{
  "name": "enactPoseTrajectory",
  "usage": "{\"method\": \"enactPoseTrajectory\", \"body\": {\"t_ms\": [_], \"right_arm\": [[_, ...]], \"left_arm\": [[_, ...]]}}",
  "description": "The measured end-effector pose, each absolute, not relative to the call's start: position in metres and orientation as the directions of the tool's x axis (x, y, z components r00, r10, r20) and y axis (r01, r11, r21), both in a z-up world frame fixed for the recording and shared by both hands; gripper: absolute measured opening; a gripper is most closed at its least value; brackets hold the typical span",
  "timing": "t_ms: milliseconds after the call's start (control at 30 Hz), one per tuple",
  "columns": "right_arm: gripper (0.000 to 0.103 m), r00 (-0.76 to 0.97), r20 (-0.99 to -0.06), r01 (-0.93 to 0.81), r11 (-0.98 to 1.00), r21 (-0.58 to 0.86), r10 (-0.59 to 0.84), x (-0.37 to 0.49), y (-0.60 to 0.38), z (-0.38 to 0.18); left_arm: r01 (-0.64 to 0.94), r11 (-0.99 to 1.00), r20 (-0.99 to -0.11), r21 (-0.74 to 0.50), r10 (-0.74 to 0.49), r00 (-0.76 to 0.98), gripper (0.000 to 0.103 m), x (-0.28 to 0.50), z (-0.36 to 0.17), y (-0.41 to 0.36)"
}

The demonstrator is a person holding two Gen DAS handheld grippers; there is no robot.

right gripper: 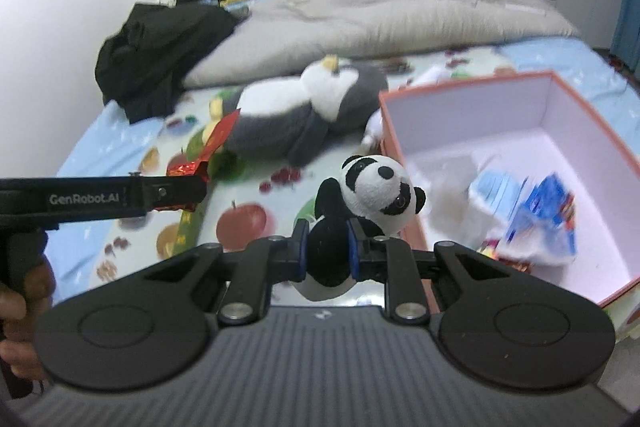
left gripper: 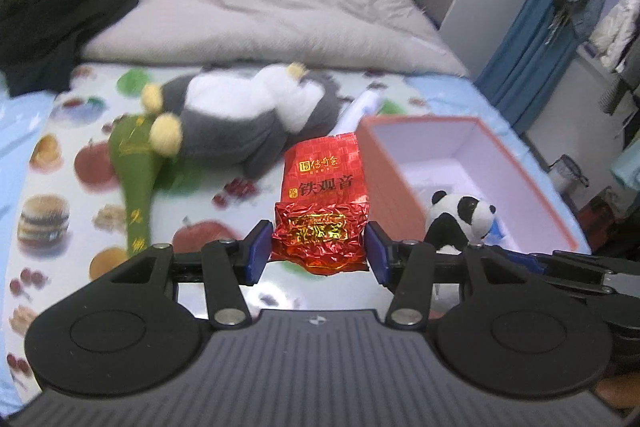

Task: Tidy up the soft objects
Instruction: 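Carry the tea packet and panda plush over the pink box with both grippers, then open both grippers to drop the tea packet and panda into the box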

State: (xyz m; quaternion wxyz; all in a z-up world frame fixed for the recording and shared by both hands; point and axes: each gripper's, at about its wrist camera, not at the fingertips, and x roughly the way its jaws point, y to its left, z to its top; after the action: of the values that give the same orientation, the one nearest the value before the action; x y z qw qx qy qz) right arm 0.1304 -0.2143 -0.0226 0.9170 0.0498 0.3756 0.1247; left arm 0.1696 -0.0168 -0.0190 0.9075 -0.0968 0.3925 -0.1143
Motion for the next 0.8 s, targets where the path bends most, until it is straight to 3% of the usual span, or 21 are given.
{"method": "enactPoseTrajectory", "body": {"t_ms": [400,800], "right_arm": [[0.023,0.787,-0.582,-0.146,0.978,0.151,0.207,0.124,-0.262,0.027],[0.023,0.778,-0.621,0.006,0.987,0.161,0.096,0.141,-0.330,-0.001]], "left_arm": [[0.264,0.925,-0.627,-0.275,-0.380,0.680,0.056,0.183,0.031,-0.081],[0.353,0.892,-0.682,-0.283,-0.446,0.579,0.056,0.224,-0.004,-0.165]]}}
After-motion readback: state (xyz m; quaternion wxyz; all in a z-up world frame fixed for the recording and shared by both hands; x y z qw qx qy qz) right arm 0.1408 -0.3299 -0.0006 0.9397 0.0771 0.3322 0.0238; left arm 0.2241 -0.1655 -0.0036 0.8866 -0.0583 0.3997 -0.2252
